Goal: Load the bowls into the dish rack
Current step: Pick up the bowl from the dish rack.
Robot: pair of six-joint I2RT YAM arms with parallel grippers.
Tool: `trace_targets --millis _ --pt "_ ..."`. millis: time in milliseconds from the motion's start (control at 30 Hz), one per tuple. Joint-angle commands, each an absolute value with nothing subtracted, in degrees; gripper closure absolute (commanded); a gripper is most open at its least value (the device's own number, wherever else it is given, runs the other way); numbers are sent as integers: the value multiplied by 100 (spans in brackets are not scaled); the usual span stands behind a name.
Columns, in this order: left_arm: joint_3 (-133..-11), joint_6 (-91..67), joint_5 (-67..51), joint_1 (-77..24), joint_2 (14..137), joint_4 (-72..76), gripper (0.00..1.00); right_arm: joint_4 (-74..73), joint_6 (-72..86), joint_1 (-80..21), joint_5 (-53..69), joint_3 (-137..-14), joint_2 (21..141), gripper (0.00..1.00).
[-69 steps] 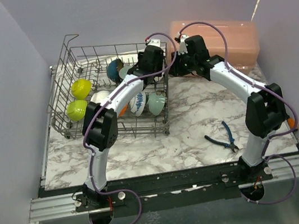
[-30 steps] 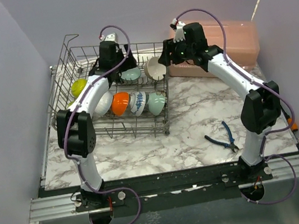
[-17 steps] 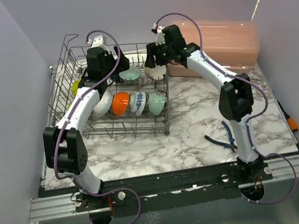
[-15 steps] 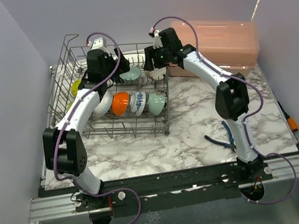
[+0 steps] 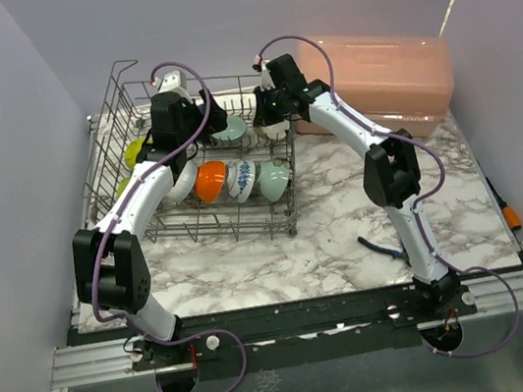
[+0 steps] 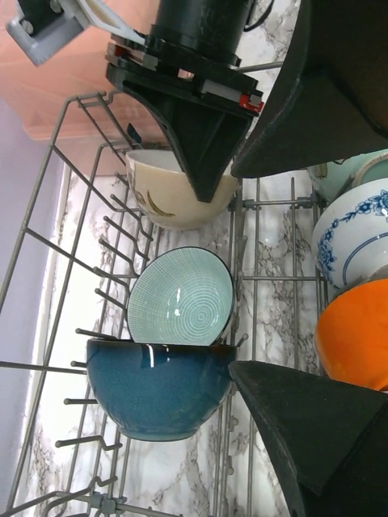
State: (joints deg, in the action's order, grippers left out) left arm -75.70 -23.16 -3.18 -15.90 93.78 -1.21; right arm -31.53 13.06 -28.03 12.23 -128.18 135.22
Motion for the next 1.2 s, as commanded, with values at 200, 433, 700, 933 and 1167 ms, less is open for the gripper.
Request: trace_targets --millis 200,433,700,933,1167 --pt "-7635 -2997 -1071 -1538 9412 400 6 -2499 1219 -2814 1598 -11711 12441 100" --pt "-7662 -3657 -1482 -1538 9687 911 6 -1332 1899 -2685 2165 -10543 11695 100" --pt "-7879 -4227 -1941 -1567 10158 1119 2 -402 2368 -2620 2949 -10037 11723 100" --pt "-8414 -4305 -2035 -1648 10689 608 1 -105 2061 -2619 3289 -9595 11362 100" --pt "-9064 -4065 -2242 -1925 11164 169 1 -368 1769 -2620 3641 -9678 11284 100"
